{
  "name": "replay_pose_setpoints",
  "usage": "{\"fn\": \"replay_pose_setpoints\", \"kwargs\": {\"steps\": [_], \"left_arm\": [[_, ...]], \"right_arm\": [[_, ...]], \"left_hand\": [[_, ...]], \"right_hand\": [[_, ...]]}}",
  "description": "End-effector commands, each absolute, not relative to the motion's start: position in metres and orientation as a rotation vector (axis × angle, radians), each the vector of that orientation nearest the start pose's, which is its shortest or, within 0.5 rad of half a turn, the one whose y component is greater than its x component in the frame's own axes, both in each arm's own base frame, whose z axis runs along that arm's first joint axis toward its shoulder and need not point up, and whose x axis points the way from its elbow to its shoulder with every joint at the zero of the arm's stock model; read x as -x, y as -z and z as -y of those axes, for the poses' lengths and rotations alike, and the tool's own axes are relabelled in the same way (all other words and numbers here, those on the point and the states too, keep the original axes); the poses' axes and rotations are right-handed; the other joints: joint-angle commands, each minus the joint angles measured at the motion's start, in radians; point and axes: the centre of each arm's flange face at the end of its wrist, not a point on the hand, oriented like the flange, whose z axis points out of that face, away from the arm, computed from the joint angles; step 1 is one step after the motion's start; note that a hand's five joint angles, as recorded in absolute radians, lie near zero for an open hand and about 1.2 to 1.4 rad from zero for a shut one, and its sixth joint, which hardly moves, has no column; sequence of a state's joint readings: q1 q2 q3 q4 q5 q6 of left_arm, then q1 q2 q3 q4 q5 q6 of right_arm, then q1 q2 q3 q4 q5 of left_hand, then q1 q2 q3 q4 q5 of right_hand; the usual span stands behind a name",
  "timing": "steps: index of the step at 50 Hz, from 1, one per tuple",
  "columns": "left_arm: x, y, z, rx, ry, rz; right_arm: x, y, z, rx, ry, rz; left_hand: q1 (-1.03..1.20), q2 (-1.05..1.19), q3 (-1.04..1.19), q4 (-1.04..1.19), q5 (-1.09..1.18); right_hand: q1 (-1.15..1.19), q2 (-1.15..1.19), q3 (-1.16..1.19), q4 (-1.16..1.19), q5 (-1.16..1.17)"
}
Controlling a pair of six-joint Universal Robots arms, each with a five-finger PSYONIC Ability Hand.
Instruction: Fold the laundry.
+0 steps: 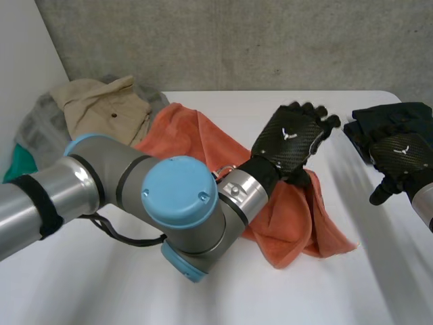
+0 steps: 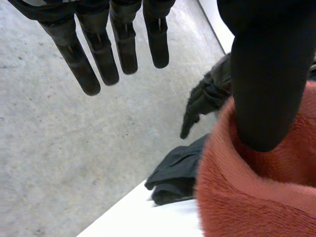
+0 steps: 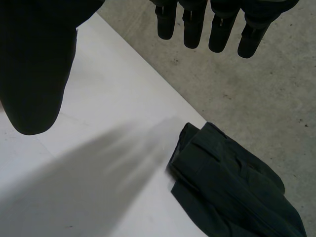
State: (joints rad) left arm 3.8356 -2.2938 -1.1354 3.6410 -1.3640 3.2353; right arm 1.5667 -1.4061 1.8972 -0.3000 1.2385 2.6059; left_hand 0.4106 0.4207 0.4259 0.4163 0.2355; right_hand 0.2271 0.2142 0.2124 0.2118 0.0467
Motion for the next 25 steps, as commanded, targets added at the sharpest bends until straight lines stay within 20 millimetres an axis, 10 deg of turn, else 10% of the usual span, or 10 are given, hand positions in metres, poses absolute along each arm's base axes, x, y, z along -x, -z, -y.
{"fn": "replay_pose_setpoints", "kwargs": {"steps": [1, 12, 18, 25], "left_arm": [[0.431, -0.277, 0.191, 0.863, -1.917, 1.242], [0.330, -0.277, 0.298, 0.824, -2.179, 1.531], [0.282, -0.213, 0.353, 1.090, -2.134, 1.826], [0.233, -0.166, 0.392, 1.394, -2.099, 2.024]], "right_arm": [[-0.161, -0.192, 0.297, 0.985, 2.064, -2.283], [-0.193, -0.228, 0.246, 1.161, 1.913, -2.079], [-0.213, -0.249, 0.201, 1.326, 1.839, -1.884], [-0.240, -0.219, 0.167, 1.526, 1.631, -1.819]], "left_hand": [[-0.030, -0.040, -0.045, -0.035, -0.029], [-0.018, -0.028, -0.033, -0.024, -0.017], [0.000, -0.010, -0.016, -0.006, 0.000], [0.032, 0.022, 0.016, 0.026, 0.032]], "right_hand": [[-0.053, -0.040, -0.038, -0.037, -0.047], [-0.053, -0.040, -0.038, -0.037, -0.047], [-0.053, -0.040, -0.038, -0.037, -0.047], [-0.053, -0.040, -0.038, -0.037, -0.047]]}}
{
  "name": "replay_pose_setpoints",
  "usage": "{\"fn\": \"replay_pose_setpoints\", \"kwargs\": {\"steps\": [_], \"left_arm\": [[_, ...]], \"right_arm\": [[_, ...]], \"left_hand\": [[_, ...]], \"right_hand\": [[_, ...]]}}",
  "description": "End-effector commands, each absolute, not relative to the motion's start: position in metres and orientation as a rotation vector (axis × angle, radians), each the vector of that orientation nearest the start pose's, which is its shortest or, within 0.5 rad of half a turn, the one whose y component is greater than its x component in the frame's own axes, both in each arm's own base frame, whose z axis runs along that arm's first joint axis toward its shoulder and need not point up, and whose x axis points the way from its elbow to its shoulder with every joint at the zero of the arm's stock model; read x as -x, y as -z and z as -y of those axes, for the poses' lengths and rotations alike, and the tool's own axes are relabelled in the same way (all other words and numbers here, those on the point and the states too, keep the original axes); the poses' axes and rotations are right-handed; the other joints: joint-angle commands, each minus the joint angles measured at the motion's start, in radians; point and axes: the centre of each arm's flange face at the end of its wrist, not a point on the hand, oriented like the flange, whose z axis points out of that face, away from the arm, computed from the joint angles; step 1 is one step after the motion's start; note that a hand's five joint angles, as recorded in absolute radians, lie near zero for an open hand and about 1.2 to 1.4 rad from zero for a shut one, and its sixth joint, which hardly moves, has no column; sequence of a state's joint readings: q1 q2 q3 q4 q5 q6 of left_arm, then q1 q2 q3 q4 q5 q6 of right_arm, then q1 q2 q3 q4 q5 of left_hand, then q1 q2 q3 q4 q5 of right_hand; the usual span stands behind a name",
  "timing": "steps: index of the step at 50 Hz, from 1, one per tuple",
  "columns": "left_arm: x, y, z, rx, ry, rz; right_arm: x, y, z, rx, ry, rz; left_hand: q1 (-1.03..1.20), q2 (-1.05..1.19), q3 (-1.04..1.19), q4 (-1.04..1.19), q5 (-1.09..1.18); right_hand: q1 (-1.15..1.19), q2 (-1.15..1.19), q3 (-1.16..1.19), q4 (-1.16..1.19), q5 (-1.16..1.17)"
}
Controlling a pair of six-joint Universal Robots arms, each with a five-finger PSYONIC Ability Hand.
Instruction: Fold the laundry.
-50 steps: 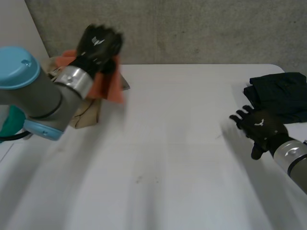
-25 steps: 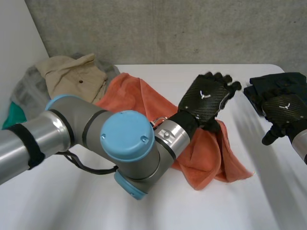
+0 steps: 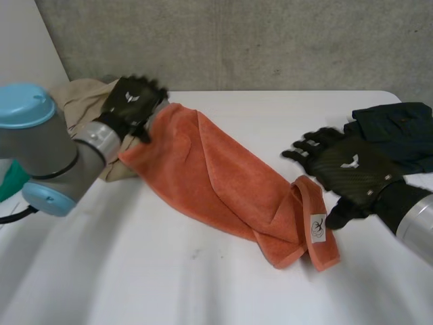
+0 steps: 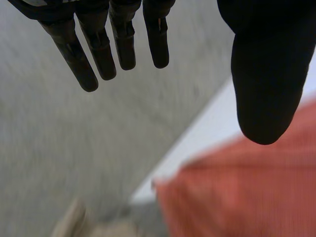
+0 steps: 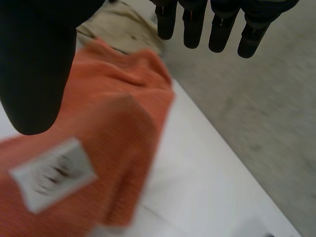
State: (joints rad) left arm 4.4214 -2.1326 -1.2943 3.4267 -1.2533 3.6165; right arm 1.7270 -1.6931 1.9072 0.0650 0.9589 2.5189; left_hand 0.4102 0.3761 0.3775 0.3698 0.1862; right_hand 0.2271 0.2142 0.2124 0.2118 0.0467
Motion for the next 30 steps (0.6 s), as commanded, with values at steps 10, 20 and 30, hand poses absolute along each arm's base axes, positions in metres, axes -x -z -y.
{"fn": "replay_pose_setpoints", "kwargs": {"steps": [10, 20, 30], "left_arm": [[0.227, -0.136, 0.409, -1.374, 1.931, -1.914], [0.238, -0.116, 0.411, -1.461, 1.961, -1.926], [0.250, -0.101, 0.403, -1.511, 1.948, -1.955]], "right_arm": [[-0.261, -0.150, 0.172, 1.713, 1.495, -1.947], [-0.270, -0.135, 0.173, 1.719, 1.652, -1.921], [-0.270, -0.128, 0.180, 1.692, 1.703, -1.928]], "left_hand": [[0.094, 0.128, 0.126, 0.134, 0.143], [0.179, 0.213, 0.212, 0.220, 0.229], [0.217, 0.251, 0.250, 0.257, 0.266]], "right_hand": [[-0.036, -0.024, -0.022, -0.021, -0.031], [0.298, 0.311, 0.313, 0.313, 0.304], [1.169, 1.182, 1.183, 1.184, 1.175]]}}
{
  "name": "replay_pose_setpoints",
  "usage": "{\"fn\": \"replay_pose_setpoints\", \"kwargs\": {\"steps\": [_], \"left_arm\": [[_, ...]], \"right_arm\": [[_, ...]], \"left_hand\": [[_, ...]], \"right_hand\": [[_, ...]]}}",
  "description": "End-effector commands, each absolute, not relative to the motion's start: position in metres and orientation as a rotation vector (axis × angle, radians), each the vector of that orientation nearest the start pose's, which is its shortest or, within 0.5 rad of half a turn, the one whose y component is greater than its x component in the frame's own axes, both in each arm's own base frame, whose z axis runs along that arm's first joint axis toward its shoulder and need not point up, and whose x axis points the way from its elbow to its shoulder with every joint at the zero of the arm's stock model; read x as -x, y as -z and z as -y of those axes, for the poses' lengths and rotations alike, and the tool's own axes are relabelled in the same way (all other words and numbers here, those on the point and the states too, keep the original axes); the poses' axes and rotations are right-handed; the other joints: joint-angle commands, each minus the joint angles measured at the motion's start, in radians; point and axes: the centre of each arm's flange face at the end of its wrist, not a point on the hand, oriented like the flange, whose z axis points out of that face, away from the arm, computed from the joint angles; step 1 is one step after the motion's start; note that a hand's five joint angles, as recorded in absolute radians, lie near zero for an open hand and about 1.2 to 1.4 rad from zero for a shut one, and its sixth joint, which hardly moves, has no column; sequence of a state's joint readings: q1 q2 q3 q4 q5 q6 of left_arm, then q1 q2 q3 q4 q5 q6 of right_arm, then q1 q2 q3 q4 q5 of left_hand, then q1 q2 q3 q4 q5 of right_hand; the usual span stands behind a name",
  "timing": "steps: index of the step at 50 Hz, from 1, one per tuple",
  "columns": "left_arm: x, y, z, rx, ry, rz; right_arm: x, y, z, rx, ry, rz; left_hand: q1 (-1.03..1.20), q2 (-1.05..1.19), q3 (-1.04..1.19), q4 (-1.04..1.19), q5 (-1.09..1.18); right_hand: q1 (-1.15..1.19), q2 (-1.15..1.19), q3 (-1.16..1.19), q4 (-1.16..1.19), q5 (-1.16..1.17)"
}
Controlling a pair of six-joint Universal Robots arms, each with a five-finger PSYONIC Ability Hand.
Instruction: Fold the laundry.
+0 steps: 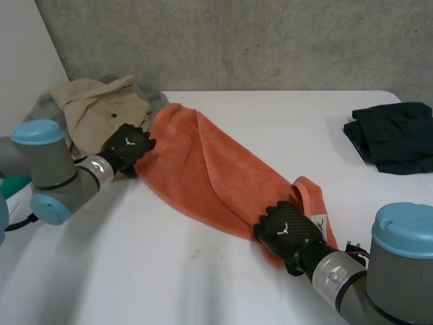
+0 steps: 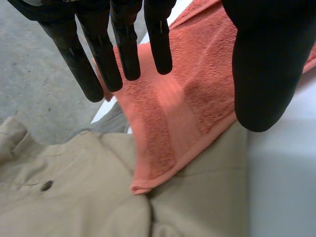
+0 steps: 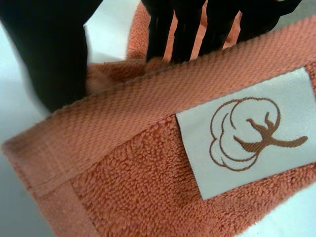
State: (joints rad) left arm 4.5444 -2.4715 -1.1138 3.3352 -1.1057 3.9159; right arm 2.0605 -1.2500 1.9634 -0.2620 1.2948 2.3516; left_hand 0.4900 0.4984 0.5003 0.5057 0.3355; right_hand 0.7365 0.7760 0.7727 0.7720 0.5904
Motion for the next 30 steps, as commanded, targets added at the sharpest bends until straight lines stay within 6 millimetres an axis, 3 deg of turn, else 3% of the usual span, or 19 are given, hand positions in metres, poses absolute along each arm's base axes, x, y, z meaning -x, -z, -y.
{"fn": "replay_pose_setpoints", "kwargs": {"steps": [1, 15, 19, 20, 25, 28, 30], "left_arm": [[0.250, -0.101, 0.404, -1.511, 1.948, -1.955], [0.251, -0.090, 0.410, -1.503, 1.943, -1.956], [0.254, -0.092, 0.411, -1.504, 1.958, -1.941], [0.258, -0.095, 0.411, -1.504, 1.978, -1.917], [0.270, -0.111, 0.410, -1.449, 2.049, -1.826], [0.269, -0.136, 0.409, -1.323, 2.065, -1.812], [0.266, -0.158, 0.401, -1.242, 2.083, -1.807]], "right_arm": [[-0.270, -0.130, 0.181, 1.687, 1.720, -1.922], [-0.266, -0.149, 0.188, 1.570, 1.829, -1.979], [-0.262, -0.153, 0.194, 1.549, 1.858, -2.002], [-0.261, -0.154, 0.197, 1.542, 1.866, -2.010], [-0.251, -0.166, 0.212, 1.489, 1.946, -2.056], [-0.248, -0.178, 0.219, 1.458, 2.006, -2.062], [-0.241, -0.199, 0.229, 1.408, 2.100, -2.060]], "left_hand": [[0.140, 0.132, 0.130, 0.125, 0.120], [0.510, 0.502, 0.500, 0.494, 0.490], [0.800, 0.792, 0.790, 0.784, 0.780], [0.905, 0.897, 0.895, 0.889, 0.885], [0.906, 0.898, 0.896, 0.891, 0.886], [0.906, 0.898, 0.896, 0.891, 0.886], [0.906, 0.898, 0.896, 0.891, 0.886]], "right_hand": [[0.660, 0.620, 0.624, 0.624, 0.631], [0.660, 0.620, 0.624, 0.624, 0.631], [0.660, 0.620, 0.624, 0.624, 0.631], [0.660, 0.620, 0.624, 0.624, 0.631], [0.660, 0.620, 0.624, 0.624, 0.631], [0.660, 0.620, 0.624, 0.624, 0.631], [0.660, 0.620, 0.624, 0.624, 0.631]]}}
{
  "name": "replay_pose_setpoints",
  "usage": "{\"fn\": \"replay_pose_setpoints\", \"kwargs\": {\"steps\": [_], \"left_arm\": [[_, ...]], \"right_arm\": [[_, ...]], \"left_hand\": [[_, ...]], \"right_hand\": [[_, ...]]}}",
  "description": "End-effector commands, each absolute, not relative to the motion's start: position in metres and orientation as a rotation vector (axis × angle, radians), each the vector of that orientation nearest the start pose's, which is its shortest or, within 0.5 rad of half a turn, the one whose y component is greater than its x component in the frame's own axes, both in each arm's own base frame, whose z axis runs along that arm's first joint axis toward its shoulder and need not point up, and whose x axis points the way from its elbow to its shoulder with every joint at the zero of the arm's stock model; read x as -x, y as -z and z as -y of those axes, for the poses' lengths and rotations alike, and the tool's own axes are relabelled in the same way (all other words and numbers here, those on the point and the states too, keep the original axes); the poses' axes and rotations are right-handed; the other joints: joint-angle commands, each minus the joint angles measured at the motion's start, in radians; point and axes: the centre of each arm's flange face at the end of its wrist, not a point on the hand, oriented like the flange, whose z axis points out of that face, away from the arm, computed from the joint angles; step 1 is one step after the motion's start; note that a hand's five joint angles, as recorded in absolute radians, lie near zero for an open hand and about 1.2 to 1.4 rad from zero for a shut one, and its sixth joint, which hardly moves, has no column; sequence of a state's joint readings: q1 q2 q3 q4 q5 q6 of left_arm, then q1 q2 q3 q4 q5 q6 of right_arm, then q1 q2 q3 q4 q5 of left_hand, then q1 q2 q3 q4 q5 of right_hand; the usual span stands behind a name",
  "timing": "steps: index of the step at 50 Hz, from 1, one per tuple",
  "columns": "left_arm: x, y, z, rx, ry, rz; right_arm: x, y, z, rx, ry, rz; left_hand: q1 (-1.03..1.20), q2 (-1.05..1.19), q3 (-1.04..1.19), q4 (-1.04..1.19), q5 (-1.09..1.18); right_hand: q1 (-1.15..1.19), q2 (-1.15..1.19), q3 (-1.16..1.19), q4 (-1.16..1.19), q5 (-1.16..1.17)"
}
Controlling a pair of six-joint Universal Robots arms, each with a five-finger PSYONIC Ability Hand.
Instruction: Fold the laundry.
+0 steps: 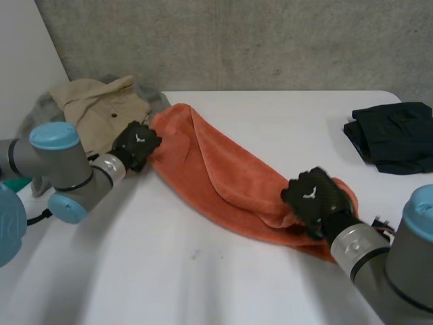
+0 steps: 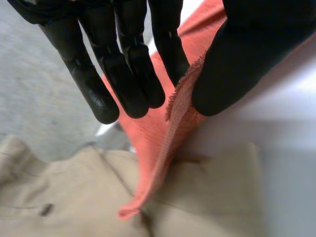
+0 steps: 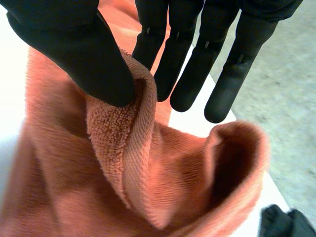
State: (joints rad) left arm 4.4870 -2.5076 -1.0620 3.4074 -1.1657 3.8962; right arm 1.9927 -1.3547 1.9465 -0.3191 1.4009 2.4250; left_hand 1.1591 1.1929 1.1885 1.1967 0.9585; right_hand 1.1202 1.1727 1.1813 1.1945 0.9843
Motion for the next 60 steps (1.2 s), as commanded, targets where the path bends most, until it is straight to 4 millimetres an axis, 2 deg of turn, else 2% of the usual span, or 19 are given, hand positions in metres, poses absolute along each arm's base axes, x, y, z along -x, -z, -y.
{"fn": "replay_pose_setpoints", "kwargs": {"steps": [1, 4, 7, 8, 11, 15, 19, 21, 26, 30, 35, 36, 39, 41, 42, 47, 50, 54, 60], "left_arm": [[0.264, -0.167, 0.400, -1.214, 2.095, -1.796], [0.258, -0.213, 0.384, -1.139, 2.174, -1.729], [0.251, -0.245, 0.368, -1.090, 2.226, -1.686], [0.247, -0.265, 0.355, -1.064, 2.261, -1.658], [0.241, -0.297, 0.327, -1.024, 2.331, -1.615], [0.235, -0.317, 0.293, -1.002, 2.382, -1.625], [0.229, -0.317, 0.264, -1.030, 2.348, -1.699], [0.227, -0.311, 0.257, -1.049, 2.315, -1.745], [0.225, -0.282, 0.245, -1.110, 2.198, -1.890], [0.228, -0.268, 0.235, -1.142, 2.161, -1.962], [0.241, -0.263, 0.220, -1.214, 2.174, -1.972], [0.243, -0.263, 0.218, -1.223, 2.175, -1.972], [0.247, -0.264, 0.214, -1.243, 2.189, -1.965], [0.251, -0.267, 0.209, -1.262, 2.211, -1.950], [0.253, -0.269, 0.208, -1.265, 2.220, -1.946], [0.264, -0.281, 0.200, -1.269, 2.305, -1.945], [0.265, -0.291, 0.202, -1.226, 2.349, -1.939], [0.266, -0.302, 0.207, -1.170, 2.380, -1.913], [0.269, -0.308, 0.218, -1.131, 2.394, -1.893]], "right_arm": [[-0.238, -0.207, 0.232, 1.392, 2.134, -2.058], [-0.222, -0.241, 0.244, 1.325, 2.245, -2.075], [-0.207, -0.273, 0.255, 1.275, 2.311, -2.113], [-0.204, -0.281, 0.257, 1.265, 2.321, -2.126], [-0.192, -0.304, 0.264, 1.244, 2.318, -2.186], [-0.179, -0.326, 0.267, 1.231, 2.272, -2.265], [-0.175, -0.333, 0.269, 1.256, 2.224, -2.314], [-0.175, -0.333, 0.272, 1.270, 2.217, -2.320], [-0.184, -0.288, 0.307, 1.342, 2.021, -2.410], [-0.192, -0.270, 0.330, 1.319, 1.998, -2.416], [-0.199, -0.256, 0.388, 1.149, 2.319, -2.250], [-0.201, -0.251, 0.410, 1.072, 2.463, -2.167], [-0.201, -0.243, 0.435, 0.966, 2.639, -2.067], [-0.202, -0.235, 0.448, 0.909, 2.726, -2.043], [-0.202, -0.231, 0.450, 0.906, 2.724, -2.061], [-0.200, -0.233, 0.441, 0.876, 2.667, -2.149], [-0.197, -0.239, 0.416, 0.889, 2.557, -2.226], [-0.194, -0.244, 0.373, 0.978, 2.335, -2.348], [-0.188, -0.217, 0.300, 1.112, 1.739, -2.560]], "left_hand": [[0.237, 0.203, 0.208, 0.200, 0.263], [0.237, 0.203, 0.208, 0.200, 0.263], [0.237, 0.203, 0.208, 0.200, 0.263], [0.237, 0.203, 0.208, 0.200, 0.263], [0.237, 0.203, 0.208, 0.200, 0.263], [0.237, 0.203, 0.208, 0.200, 0.263], [0.237, 0.203, 0.208, 0.200, 0.263], [0.237, 0.203, 0.208, 0.200, 0.263], [0.237, 0.203, 0.208, 0.200, 0.263], [0.237, 0.203, 0.208, 0.200, 0.263], [0.237, 0.203, 0.208, 0.200, 0.263], [0.237, 0.203, 0.208, 0.200, 0.263], [0.237, 0.203, 0.208, 0.200, 0.263], [0.237, 0.203, 0.208, 0.200, 0.263], [0.237, 0.203, 0.208, 0.200, 0.263], [0.237, 0.203, 0.208, 0.200, 0.263], [0.237, 0.203, 0.208, 0.200, 0.263], [0.237, 0.203, 0.208, 0.200, 0.263], [0.237, 0.203, 0.208, 0.200, 0.263]], "right_hand": [[0.276, 0.224, 0.215, 0.202, 0.237], [0.276, 0.224, 0.215, 0.202, 0.237], [0.276, 0.224, 0.215, 0.202, 0.237], [0.276, 0.224, 0.215, 0.202, 0.237], [0.276, 0.224, 0.215, 0.202, 0.237], [0.276, 0.224, 0.215, 0.202, 0.237], [0.276, 0.224, 0.215, 0.202, 0.237], [0.276, 0.224, 0.215, 0.202, 0.237], [0.276, 0.224, 0.215, 0.202, 0.237], [0.276, 0.224, 0.215, 0.202, 0.237], [0.276, 0.224, 0.215, 0.202, 0.237], [0.276, 0.224, 0.215, 0.202, 0.237], [0.276, 0.224, 0.215, 0.202, 0.237], [-0.775, -0.827, -0.836, -0.849, -0.813], [-0.946, -0.998, -1.007, -1.020, -0.984], [-0.946, -0.998, -1.007, -1.020, -0.984], [-0.946, -0.998, -1.007, -1.020, -0.984], [-0.946, -0.998, -1.007, -1.020, -0.984], [-0.946, -0.998, -1.007, -1.020, -0.984]]}}
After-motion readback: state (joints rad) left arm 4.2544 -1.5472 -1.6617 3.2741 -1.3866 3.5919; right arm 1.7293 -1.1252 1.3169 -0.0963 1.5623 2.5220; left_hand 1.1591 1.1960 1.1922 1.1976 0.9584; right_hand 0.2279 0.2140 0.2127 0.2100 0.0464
